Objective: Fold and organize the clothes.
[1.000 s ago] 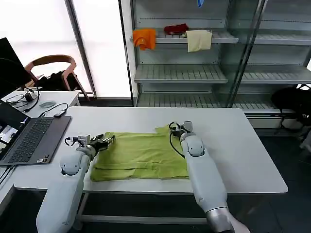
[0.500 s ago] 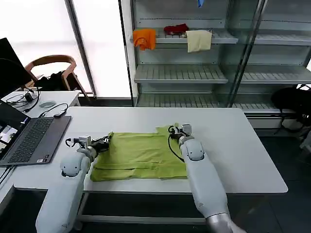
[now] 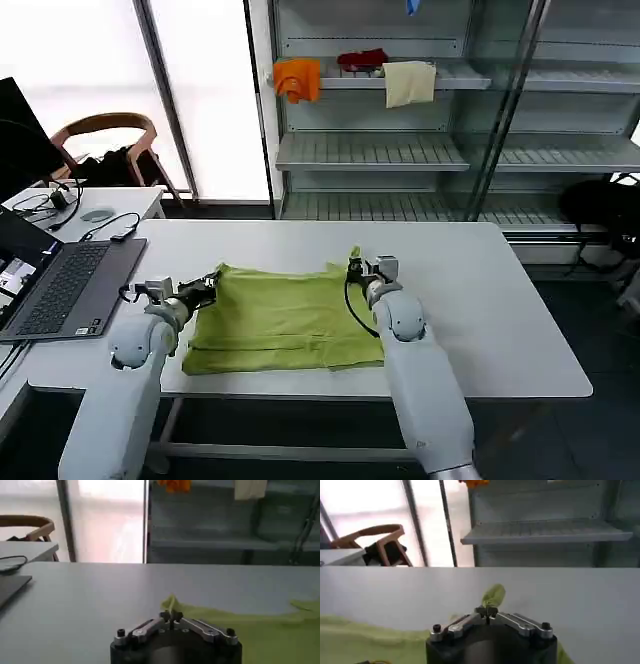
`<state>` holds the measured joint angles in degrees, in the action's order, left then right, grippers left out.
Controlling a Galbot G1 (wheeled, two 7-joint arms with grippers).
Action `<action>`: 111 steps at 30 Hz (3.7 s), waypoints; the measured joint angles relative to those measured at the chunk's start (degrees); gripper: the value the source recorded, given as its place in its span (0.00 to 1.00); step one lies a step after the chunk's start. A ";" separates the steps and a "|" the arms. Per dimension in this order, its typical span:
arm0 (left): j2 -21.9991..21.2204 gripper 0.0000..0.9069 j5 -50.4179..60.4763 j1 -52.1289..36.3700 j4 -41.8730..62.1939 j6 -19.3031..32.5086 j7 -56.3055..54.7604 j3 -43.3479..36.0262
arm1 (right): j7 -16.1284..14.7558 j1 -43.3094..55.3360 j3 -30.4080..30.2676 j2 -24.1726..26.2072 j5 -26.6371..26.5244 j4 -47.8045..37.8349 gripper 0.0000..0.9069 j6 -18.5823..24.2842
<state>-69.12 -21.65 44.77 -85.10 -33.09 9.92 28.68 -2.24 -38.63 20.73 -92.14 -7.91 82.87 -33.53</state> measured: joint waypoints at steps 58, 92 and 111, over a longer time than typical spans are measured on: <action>0.54 1.00 7.28 23.43 -20.62 5.96 4.57 7.68 | -0.47 -28.46 2.89 5.38 14.14 28.94 1.00 0.85; -7.07 0.00 1.26 31.26 -22.47 11.76 -8.27 6.15 | 1.80 -23.29 7.45 5.16 3.08 29.74 1.00 12.17; -6.00 0.00 7.08 30.92 -23.10 15.06 -6.16 8.78 | 1.78 -23.06 8.75 5.72 3.21 28.78 1.00 12.88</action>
<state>-75.12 -14.57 75.69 -108.20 -18.03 3.75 37.46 -0.46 -61.69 29.49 -86.42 -4.70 111.65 -20.65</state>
